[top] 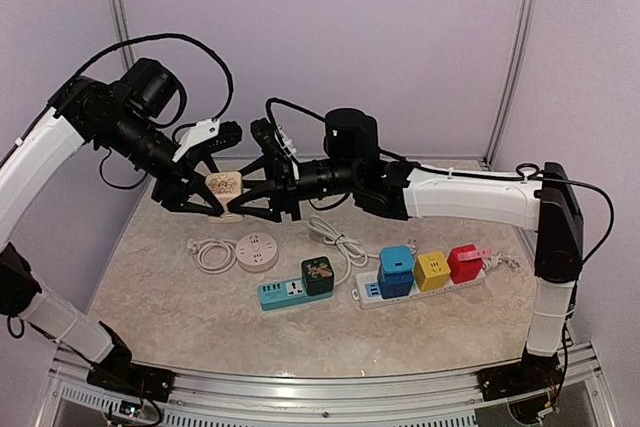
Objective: Insert the plug
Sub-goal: Adjust the plug.
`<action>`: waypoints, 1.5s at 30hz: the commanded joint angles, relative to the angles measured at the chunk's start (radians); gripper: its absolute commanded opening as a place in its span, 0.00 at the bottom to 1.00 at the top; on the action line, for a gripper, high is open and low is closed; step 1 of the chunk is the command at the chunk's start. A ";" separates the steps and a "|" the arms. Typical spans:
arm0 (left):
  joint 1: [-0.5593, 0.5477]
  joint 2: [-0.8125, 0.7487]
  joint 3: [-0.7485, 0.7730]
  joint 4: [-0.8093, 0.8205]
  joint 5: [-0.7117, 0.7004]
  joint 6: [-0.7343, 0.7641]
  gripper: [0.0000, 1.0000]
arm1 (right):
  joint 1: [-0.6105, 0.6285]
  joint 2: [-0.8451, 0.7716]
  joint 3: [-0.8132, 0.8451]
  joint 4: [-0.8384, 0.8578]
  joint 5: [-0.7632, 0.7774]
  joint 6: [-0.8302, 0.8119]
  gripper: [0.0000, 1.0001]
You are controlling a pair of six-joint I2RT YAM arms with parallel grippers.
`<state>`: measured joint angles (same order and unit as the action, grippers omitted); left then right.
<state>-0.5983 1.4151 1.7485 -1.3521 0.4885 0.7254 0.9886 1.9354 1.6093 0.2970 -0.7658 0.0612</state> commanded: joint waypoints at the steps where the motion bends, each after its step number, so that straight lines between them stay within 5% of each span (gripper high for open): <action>1: -0.014 0.005 0.037 -0.048 0.031 0.013 0.00 | 0.007 0.020 0.021 -0.021 -0.013 0.013 0.18; 2: -0.014 0.005 0.037 -0.049 0.031 0.014 0.00 | 0.007 0.013 0.012 -0.012 -0.013 0.009 0.00; 4: -0.012 0.005 0.038 -0.040 0.026 0.000 0.01 | 0.008 -0.006 -0.011 0.001 -0.023 -0.006 0.00; 7: 0.015 -0.005 0.045 0.001 -0.004 -0.053 0.69 | 0.007 -0.041 -0.033 0.031 -0.028 -0.004 0.00; 9: 0.059 -0.019 0.053 0.022 -0.003 -0.060 0.87 | 0.008 -0.070 -0.055 0.071 0.004 0.014 0.00; 13: 0.177 -0.050 0.065 0.037 0.107 -0.043 0.98 | 0.008 -0.128 -0.117 0.207 0.058 0.058 0.00; 21: 0.214 -0.084 0.051 -0.012 0.328 0.057 0.99 | 0.019 -0.146 -0.185 0.442 0.197 0.155 0.00; 36: 0.112 -0.017 0.081 0.094 0.309 0.019 0.96 | 0.056 -0.139 -0.178 0.484 0.188 0.140 0.00; 41: 0.103 -0.006 0.112 0.063 0.342 0.044 0.80 | 0.055 -0.154 -0.191 0.471 0.197 0.124 0.00; 45: 0.094 0.000 0.107 0.028 0.340 0.077 0.50 | 0.056 -0.163 -0.195 0.462 0.200 0.120 0.00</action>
<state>-0.4927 1.4063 1.8420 -1.2881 0.8127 0.7650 1.0340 1.8172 1.4250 0.7395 -0.5789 0.1959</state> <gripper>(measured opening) 0.637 0.541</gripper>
